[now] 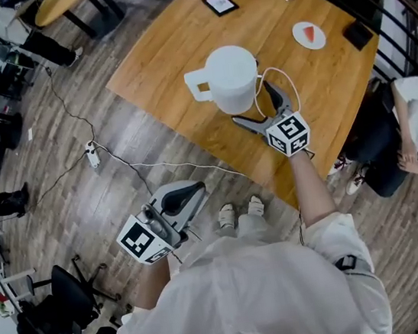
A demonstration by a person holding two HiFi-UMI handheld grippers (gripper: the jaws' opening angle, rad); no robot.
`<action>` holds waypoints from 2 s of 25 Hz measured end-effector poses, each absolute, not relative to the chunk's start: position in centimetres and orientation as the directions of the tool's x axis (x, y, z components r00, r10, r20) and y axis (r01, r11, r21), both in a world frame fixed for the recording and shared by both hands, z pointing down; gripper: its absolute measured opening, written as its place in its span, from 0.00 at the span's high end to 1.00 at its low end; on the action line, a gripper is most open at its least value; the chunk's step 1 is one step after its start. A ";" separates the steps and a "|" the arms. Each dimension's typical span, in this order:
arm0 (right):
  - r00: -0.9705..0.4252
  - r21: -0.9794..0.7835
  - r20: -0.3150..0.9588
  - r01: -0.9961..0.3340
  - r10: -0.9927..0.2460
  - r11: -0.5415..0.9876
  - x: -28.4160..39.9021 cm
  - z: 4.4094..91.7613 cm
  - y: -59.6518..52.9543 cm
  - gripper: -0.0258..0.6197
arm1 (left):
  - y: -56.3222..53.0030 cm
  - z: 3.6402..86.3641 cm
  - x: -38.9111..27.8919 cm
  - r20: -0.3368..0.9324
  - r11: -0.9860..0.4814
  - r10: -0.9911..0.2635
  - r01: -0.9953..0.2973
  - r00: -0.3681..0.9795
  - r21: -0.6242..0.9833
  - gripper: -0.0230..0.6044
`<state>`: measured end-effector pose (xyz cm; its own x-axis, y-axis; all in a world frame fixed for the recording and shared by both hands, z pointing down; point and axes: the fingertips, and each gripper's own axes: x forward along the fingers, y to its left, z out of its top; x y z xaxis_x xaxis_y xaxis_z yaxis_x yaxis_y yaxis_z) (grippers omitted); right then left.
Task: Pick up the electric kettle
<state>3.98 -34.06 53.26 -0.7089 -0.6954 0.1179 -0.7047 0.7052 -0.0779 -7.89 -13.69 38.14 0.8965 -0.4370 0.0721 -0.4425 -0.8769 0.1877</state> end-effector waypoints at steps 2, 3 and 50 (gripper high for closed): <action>-0.709 -0.083 0.132 -0.704 -0.692 0.705 4.0 54.4 -35.0 0.09 | -13.9 38.6 -7.8 0.078 -0.875 -0.435 -0.441 0.897 0.197 0.95; -0.711 -0.084 0.138 -0.702 -0.689 0.708 3.9 54.9 -35.4 0.08 | -14.0 38.8 -7.8 0.080 -0.875 -0.434 -0.441 0.897 0.201 0.96; -0.673 -0.044 0.227 -0.729 -0.703 0.683 2.7 57.6 -40.4 0.08 | -26.7 43.3 -8.5 0.084 -0.814 -0.551 -0.557 0.830 0.163 0.45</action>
